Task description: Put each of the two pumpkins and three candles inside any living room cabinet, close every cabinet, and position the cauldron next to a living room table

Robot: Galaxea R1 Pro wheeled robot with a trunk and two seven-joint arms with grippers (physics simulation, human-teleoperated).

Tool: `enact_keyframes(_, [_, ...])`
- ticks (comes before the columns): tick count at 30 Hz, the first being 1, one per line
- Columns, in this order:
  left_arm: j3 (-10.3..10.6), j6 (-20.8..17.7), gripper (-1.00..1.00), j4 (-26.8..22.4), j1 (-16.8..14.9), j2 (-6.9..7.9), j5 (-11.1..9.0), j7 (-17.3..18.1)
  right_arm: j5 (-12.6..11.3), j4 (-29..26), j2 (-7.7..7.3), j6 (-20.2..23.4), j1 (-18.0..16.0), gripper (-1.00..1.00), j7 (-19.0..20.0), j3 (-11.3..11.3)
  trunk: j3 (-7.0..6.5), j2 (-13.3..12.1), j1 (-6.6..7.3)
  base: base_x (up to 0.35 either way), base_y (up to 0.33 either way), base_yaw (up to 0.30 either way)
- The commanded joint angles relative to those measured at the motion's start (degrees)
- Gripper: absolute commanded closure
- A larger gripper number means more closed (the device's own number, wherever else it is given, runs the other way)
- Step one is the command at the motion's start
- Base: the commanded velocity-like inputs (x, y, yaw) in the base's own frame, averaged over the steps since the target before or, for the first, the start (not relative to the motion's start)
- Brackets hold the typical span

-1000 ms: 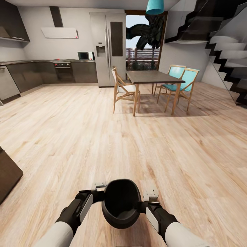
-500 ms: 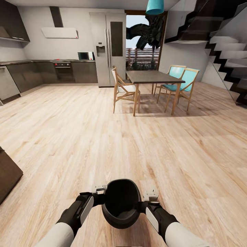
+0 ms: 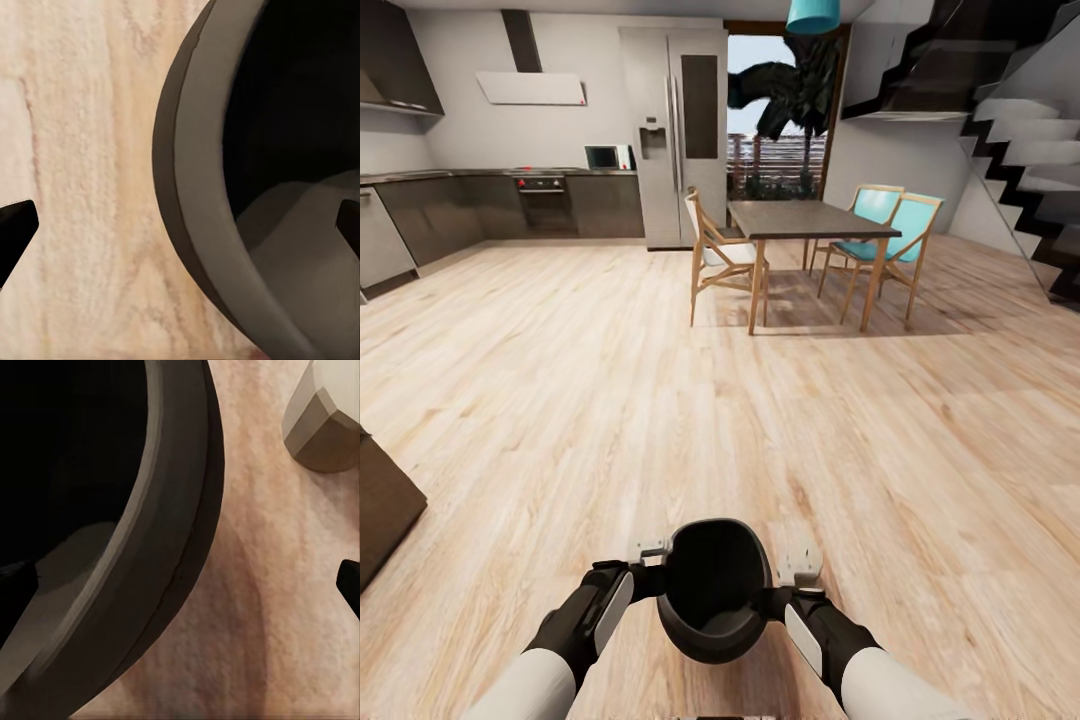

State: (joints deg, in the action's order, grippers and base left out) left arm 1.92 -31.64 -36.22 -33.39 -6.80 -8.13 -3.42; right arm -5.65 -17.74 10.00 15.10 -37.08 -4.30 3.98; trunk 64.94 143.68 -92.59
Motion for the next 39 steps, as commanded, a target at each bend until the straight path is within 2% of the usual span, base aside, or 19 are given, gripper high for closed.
enact_keyframes(1, [0.19,-0.26,-1.00,-0.09,-0.01,0.01,-0.58,-0.36,-0.59,-0.10,0.00,0.29,-0.01,-1.00,-0.45,0.38,0.28,0.04,-0.01,0.000,0.000,0.000])
enact_keyframes(12, [0.19,0.30,-1.00,-0.08,-0.01,-0.06,-0.58,-0.29,-0.68,-0.10,0.00,0.29,-0.01,-1.00,-0.45,0.35,2.72,0.18,-0.29,0.000,0.000,0.000])
enact_keyframes(25, [0.19,1.19,-1.00,-0.08,-0.01,-0.06,-0.49,-0.28,-0.68,-0.10,0.00,0.27,-0.01,-1.00,-0.45,0.35,2.72,0.18,-0.29,0.000,0.000,0.000])
enact_keyframes(30, [0.25,1.23,-1.00,-0.08,-0.01,-0.06,-0.49,-0.27,-0.68,-0.10,0.00,0.25,-0.03,-1.00,-0.45,0.37,3.82,0.25,-0.42,0.000,0.000,0.000])
enact_keyframes(39, [0.28,1.23,-1.00,-0.08,-0.01,-0.06,-0.49,-0.27,-0.68,-0.10,0.00,0.22,-0.01,-1.00,-0.45,0.36,3.82,0.25,-0.42,0.000,0.000,0.000])
